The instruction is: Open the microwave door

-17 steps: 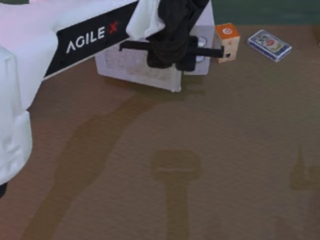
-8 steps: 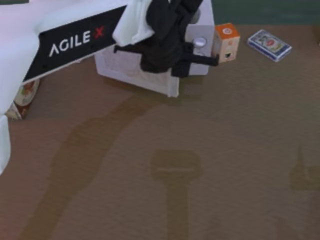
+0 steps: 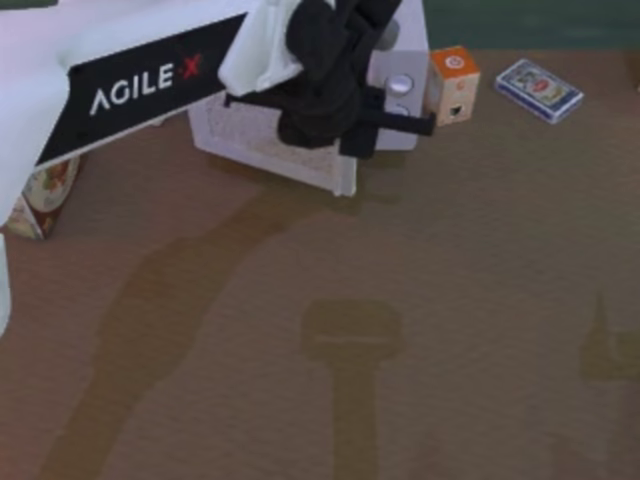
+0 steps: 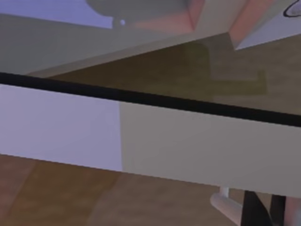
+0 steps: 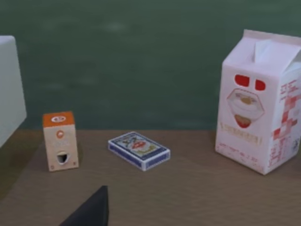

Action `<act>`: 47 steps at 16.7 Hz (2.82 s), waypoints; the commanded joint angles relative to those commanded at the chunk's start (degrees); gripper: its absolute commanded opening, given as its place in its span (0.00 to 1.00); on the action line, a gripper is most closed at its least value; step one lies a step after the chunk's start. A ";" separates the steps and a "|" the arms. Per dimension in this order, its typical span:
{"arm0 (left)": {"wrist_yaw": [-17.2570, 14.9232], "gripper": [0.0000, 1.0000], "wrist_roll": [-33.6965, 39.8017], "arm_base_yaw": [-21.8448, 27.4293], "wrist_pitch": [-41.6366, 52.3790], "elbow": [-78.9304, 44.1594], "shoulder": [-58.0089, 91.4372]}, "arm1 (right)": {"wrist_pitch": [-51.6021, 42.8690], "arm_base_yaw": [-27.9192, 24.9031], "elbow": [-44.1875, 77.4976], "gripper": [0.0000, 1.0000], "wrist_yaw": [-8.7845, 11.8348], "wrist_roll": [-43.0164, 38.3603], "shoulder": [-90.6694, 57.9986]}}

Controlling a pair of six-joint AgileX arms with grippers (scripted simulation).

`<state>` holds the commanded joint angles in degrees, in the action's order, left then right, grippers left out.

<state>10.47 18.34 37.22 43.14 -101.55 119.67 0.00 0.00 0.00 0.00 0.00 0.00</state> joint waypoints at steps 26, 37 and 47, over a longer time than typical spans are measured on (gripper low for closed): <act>-3.03 0.00 -5.50 -0.97 -2.63 7.00 -3.97 | 0.00 0.00 0.00 1.00 0.00 0.00 0.00; -3.59 0.00 -6.58 -1.22 -3.61 7.85 -5.23 | 0.00 0.00 0.00 1.00 0.00 0.00 0.00; -3.59 0.00 -6.58 -1.22 -3.61 7.85 -5.23 | 0.00 0.00 0.00 1.00 0.00 0.00 0.00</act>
<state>6.87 11.76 36.00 39.53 -93.70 114.44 0.00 0.00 0.00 0.00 0.00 0.00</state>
